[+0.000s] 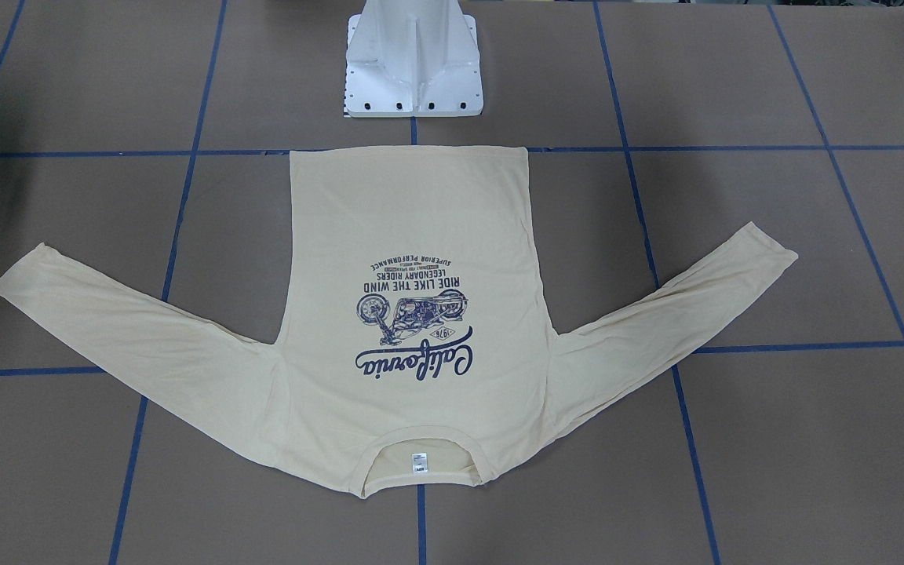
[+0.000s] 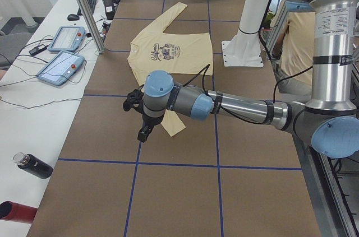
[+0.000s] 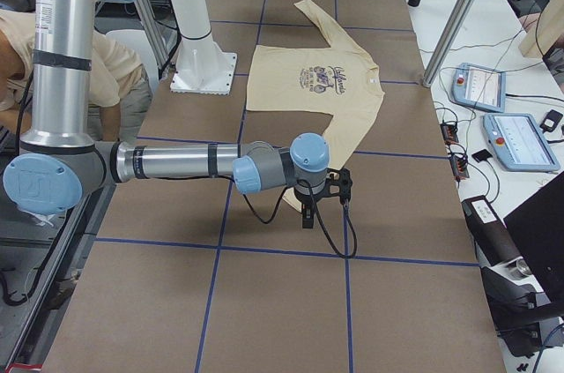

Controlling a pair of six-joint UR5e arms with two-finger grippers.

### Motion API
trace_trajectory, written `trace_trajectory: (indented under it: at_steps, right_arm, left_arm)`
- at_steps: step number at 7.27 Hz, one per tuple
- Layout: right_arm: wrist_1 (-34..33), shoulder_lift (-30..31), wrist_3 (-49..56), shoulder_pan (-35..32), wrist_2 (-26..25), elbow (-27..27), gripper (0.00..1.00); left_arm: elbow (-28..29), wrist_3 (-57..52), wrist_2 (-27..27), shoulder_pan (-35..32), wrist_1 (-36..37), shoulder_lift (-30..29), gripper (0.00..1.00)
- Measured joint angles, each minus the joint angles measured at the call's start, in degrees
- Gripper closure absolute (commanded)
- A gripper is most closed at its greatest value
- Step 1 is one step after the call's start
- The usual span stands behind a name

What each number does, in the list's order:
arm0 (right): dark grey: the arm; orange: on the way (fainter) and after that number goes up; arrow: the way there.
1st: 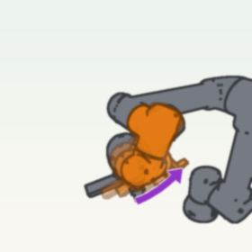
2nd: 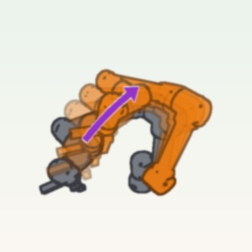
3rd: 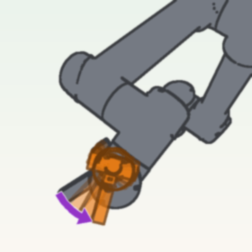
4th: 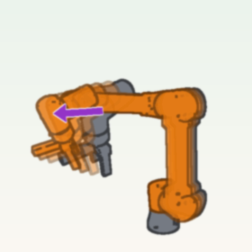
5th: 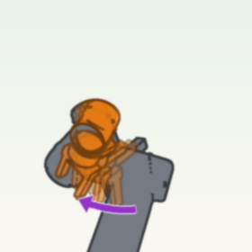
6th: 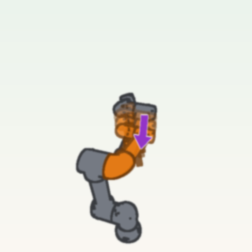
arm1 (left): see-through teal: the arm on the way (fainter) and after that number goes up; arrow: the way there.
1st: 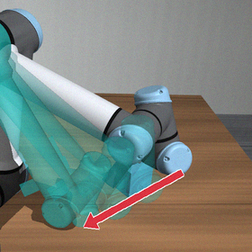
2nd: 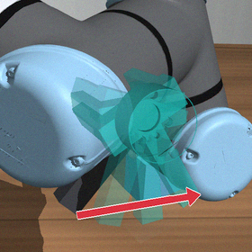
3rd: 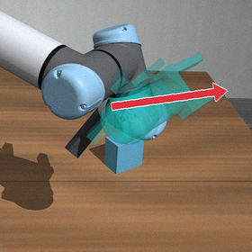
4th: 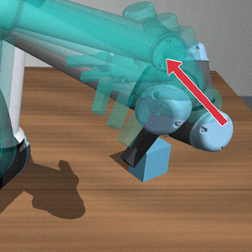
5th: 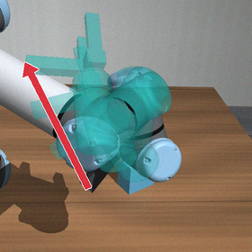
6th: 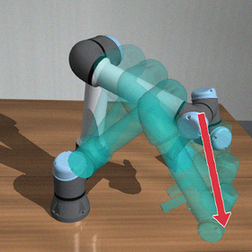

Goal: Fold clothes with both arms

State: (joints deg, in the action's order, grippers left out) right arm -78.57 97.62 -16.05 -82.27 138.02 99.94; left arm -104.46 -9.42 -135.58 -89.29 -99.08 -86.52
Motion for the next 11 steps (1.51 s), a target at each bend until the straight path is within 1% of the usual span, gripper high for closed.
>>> trace_trajectory:
  at_steps: [5, 8, 9, 10, 11]
  right_arm:
    - [0.7, 0.8, 0.1, 0.1, 0.0, -1.1, 0.0]
    - [2.1, 0.7, -1.7, 2.9, 0.1, -0.3, 0.0]
    - [4.4, 0.8, -6.5, 5.2, 0.0, -0.2, 0.01]
    - [8.3, 1.4, -13.1, 7.8, -0.3, -0.4, 0.02]
    - [13.6, 2.3, -20.3, 10.5, -0.8, -1.0, 0.03]
  left_arm:
    - [-0.5, -1.1, -0.1, 0.3, -3.0, 1.4, 0.0]
    - [0.0, -1.1, -0.1, 0.3, -3.2, 1.6, 0.0]
    - [0.2, -1.2, -0.1, 0.3, -3.2, 1.6, 0.0]
    - [0.3, -1.2, -0.1, 0.4, -3.2, 1.6, 0.0]
    - [0.4, -1.3, -0.1, 0.4, -3.2, 1.6, 0.0]
